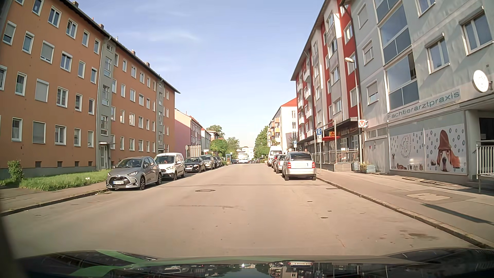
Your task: Follow the waypoints while adhering to traffic rules and regulations
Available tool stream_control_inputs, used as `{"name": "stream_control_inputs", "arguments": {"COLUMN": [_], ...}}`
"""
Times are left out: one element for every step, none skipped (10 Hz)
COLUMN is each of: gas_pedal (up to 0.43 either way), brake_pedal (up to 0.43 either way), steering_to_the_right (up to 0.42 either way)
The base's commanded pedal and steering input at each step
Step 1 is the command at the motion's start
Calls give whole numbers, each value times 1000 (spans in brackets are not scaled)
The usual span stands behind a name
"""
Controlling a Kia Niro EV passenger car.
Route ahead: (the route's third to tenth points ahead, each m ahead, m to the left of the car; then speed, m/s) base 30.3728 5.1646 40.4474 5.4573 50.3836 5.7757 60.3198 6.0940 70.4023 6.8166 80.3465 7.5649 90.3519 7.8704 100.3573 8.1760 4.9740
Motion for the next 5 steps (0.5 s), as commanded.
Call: {"name": "stream_control_inputs", "arguments": {"gas_pedal": [0, 0, 0, 0, 0], "brake_pedal": [195, 213, 238, 238, 244], "steering_to_the_right": [-12, -11, -11, -11, -11]}}
